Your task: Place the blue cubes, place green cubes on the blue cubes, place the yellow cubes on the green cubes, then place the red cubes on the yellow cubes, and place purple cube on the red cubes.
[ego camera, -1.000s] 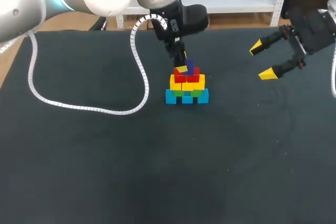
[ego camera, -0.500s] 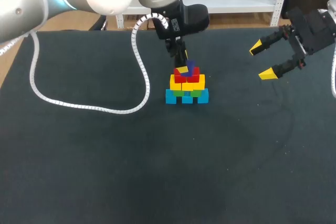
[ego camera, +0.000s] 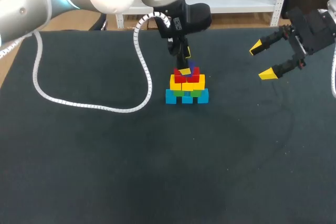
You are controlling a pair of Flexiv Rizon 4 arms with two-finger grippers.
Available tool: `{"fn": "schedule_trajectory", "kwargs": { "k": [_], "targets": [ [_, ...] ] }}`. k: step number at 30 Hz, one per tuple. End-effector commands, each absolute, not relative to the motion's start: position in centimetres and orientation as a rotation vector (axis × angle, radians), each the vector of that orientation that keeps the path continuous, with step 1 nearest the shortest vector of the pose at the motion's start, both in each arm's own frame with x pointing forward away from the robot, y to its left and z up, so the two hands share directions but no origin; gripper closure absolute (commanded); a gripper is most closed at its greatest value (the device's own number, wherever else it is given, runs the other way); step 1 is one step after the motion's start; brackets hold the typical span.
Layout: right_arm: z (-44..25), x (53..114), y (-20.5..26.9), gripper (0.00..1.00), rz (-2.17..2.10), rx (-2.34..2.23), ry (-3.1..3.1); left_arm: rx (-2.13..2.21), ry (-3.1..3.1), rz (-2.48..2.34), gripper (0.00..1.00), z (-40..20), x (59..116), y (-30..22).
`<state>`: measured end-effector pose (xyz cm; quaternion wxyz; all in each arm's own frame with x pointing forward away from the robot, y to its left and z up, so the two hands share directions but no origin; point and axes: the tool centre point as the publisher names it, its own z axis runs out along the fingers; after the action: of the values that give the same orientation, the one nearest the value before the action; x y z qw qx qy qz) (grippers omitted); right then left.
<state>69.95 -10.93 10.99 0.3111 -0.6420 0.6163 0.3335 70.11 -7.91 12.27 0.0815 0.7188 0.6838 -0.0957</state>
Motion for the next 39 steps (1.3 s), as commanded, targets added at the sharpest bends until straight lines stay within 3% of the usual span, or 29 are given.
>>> {"fn": "schedule_trajectory", "kwargs": {
  "k": [1, 30, 34, 36, 39],
  "targets": [
    [11.0, 70.0, -10.9, 0.0, 0.882, -1.695, 1.625, 2.172, 2.031, -0.287, 0.28, 12.4, 70.7, -8.8],
    [11.0, 70.0, -10.9, 0.0, 0.882, -1.695, 1.625, 2.208, 1.96, -0.283, 0.16, 12.3, 72.4, -9.8],
    [11.0, 70.0, -10.9, 0.0, 0.882, -1.695, 1.625, 2.213, 1.952, -0.284, 0.1, 12.4, 72.3, -9.8],
    [11.0, 70.0, -10.9, 0.0, 0.882, -1.695, 1.625, 2.217, 1.921, -0.285, 0.0, 12.7, 72.2, -9.9],
    [11.0, 70.0, -10.9, 0.0, 0.882, -1.695, 1.625, 2.252, 1.807, -0.278, 0.0, 14.0, 71.6, -10.1]
  ]
}}
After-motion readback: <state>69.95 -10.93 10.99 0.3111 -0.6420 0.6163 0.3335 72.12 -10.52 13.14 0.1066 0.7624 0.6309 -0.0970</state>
